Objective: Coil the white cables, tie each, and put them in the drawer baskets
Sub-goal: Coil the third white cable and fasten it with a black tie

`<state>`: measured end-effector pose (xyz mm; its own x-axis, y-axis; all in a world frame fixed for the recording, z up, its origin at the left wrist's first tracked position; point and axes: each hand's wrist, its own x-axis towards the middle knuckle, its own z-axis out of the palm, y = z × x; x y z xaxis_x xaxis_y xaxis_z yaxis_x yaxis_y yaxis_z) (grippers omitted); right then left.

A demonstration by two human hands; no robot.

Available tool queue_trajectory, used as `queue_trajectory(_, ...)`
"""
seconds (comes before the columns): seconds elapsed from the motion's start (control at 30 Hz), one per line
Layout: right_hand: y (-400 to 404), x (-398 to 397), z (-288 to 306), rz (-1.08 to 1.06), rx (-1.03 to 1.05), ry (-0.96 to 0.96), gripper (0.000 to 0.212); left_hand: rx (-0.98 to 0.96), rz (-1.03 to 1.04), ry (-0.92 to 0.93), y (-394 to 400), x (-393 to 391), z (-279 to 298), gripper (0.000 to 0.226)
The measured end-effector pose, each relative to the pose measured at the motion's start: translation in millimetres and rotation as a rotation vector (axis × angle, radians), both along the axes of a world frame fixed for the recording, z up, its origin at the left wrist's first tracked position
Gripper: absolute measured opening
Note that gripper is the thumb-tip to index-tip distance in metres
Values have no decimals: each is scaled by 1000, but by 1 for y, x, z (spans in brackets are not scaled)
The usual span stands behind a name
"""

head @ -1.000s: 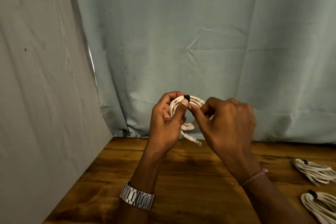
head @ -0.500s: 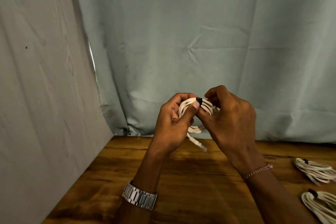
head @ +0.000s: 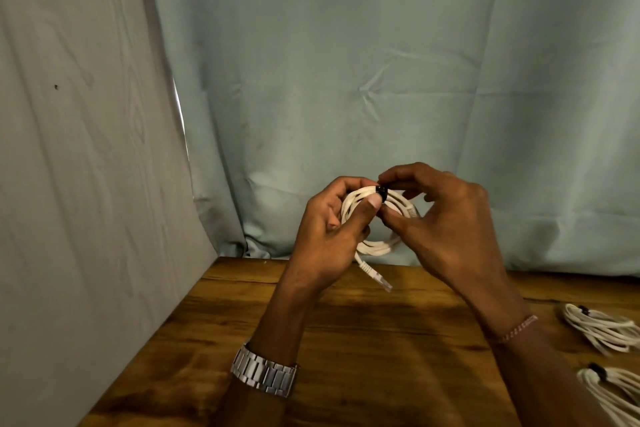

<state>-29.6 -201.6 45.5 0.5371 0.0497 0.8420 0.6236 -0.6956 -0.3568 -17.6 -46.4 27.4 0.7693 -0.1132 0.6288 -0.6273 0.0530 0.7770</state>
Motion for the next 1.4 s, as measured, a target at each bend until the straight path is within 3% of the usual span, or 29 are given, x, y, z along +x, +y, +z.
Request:
queue_trajectory(0.17, -11, -5, 10, 198, 23, 72, 34, -18, 3, -9, 5, 2, 1, 18)
queue_trajectory(0.27, -8, -4, 8, 215, 88, -67, 28, -19, -5, -2, 5, 1, 1, 18)
queue_trajectory(0.4, -7, -1, 6, 210, 133, -170, 45, -1, -18, -6, 4, 1, 0, 19)
queue_trajectory(0.57, -12, 1, 4, 194, 91, -234, 16, 4, -50, 6, 6, 1, 1, 19)
queue_trajectory(0.73, -18, 1, 10, 317, 27, -110, 16, -65, -65, 52, 8, 2, 1, 20)
queue_trajectory(0.87, -33, 0, 16, 435, -131, 74, 30, -84, -63, 79, 13, 3, 1, 19)
queue_trajectory(1.0, -39, -2, 18, 540, -95, 158, 29, -83, -88, 80, 17, 4, 2, 21)
queue_trajectory(1.23, -37, -2, 18, 567, 47, 208, 17, -27, -118, 77, 14, 0, 4, 16)
queue_trajectory(1.4, -38, -3, 19, 467, -33, 210, 14, -25, -48, 73, 12, -2, 5, 16)
